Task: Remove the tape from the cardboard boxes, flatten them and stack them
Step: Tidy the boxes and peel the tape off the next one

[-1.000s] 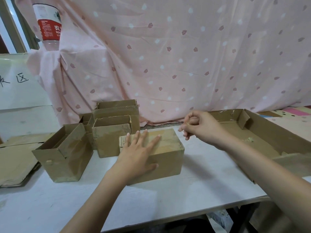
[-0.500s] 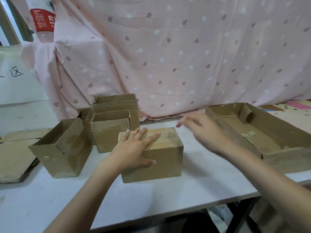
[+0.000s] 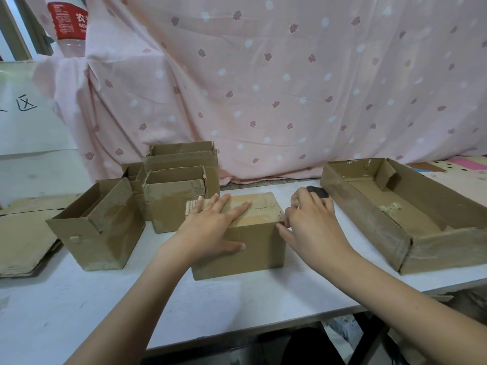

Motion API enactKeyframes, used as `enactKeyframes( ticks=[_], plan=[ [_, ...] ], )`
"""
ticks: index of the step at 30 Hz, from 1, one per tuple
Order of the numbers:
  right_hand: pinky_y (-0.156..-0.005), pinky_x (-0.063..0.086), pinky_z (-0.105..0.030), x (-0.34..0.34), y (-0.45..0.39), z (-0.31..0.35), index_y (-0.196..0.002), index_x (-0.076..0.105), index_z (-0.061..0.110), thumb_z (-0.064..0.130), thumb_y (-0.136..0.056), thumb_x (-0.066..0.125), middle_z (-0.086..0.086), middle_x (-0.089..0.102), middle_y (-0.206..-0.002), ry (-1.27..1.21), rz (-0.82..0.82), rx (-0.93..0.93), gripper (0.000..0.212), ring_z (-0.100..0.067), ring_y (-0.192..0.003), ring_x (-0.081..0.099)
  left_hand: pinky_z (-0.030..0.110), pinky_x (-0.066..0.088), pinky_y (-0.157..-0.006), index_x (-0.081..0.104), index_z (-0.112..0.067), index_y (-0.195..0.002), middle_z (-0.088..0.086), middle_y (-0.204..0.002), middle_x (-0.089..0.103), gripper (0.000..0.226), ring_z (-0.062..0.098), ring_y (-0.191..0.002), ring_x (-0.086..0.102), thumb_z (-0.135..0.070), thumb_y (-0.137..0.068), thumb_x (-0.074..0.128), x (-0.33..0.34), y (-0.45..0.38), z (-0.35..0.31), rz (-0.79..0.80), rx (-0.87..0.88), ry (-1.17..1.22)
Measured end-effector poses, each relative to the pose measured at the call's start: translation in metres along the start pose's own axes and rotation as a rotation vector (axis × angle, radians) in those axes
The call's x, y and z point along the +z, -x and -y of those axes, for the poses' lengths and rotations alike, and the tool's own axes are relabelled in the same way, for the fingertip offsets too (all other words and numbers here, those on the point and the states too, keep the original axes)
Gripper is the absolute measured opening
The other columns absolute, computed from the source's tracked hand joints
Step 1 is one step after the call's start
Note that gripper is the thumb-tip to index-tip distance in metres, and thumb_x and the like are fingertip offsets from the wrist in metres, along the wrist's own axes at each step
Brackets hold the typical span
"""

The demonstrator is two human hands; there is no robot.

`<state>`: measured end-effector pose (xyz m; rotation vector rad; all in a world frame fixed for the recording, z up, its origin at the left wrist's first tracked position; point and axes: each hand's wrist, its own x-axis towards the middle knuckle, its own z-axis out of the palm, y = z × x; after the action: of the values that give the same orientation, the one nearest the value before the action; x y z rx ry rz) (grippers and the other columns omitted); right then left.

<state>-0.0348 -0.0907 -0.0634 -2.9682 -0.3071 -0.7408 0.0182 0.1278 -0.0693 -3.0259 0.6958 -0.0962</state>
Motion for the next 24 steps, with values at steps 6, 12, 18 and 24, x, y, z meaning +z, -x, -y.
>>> enactKeyframes(
  ticks=[6,12,18,24],
  plan=[
    [-0.094,0.035,-0.042,-0.011,-0.006,-0.018,-0.098,0.069,0.021,0.033,-0.102,0.05,0.002,0.046,-0.104,-0.172,-0.016,-0.104,0.023,-0.015,-0.089,0.045,0.048,-0.006,-0.123,-0.01,-0.054,-0.151,0.004,-0.166,-0.006,0.094,0.026,-0.153,-0.005,-0.068,-0.085,0.056,0.0,0.001,-0.001,-0.005,0.003,-0.009],
    [-0.092,0.039,-0.039,-0.006,-0.002,-0.024,-0.112,0.061,0.028,0.054,-0.084,0.071,0.003,0.052,-0.114,-0.146,-0.03,-0.279,0.039,-0.015,-0.095,0.043,0.049,-0.006,-0.123,-0.01,-0.053,-0.151,0.005,-0.166,-0.006,0.094,0.026,-0.153,-0.005,-0.069,-0.085,0.055,0.0,0.0,-0.001,-0.005,0.003,-0.023],
    [-0.087,0.045,-0.045,0.017,-0.005,-0.028,-0.093,0.064,0.017,0.033,-0.069,0.09,-0.004,0.058,-0.104,-0.04,-0.196,-0.34,0.039,-0.025,-0.088,0.057,0.049,-0.006,-0.123,-0.01,-0.052,-0.151,0.006,-0.166,-0.006,0.094,0.026,-0.153,-0.004,-0.069,-0.085,0.055,0.003,0.0,0.0,-0.013,0.008,-0.023],
    [-0.088,0.042,-0.037,0.025,-0.01,-0.037,-0.087,0.075,0.017,0.023,-0.085,0.08,0.001,0.064,-0.096,-0.178,-0.323,-0.457,0.008,-0.016,-0.08,0.052,0.049,-0.006,-0.123,-0.01,-0.052,-0.151,0.006,-0.166,-0.006,0.095,0.026,-0.153,-0.005,-0.07,-0.085,0.054,0.004,-0.001,0.001,-0.017,0.006,-0.023]
  ],
)
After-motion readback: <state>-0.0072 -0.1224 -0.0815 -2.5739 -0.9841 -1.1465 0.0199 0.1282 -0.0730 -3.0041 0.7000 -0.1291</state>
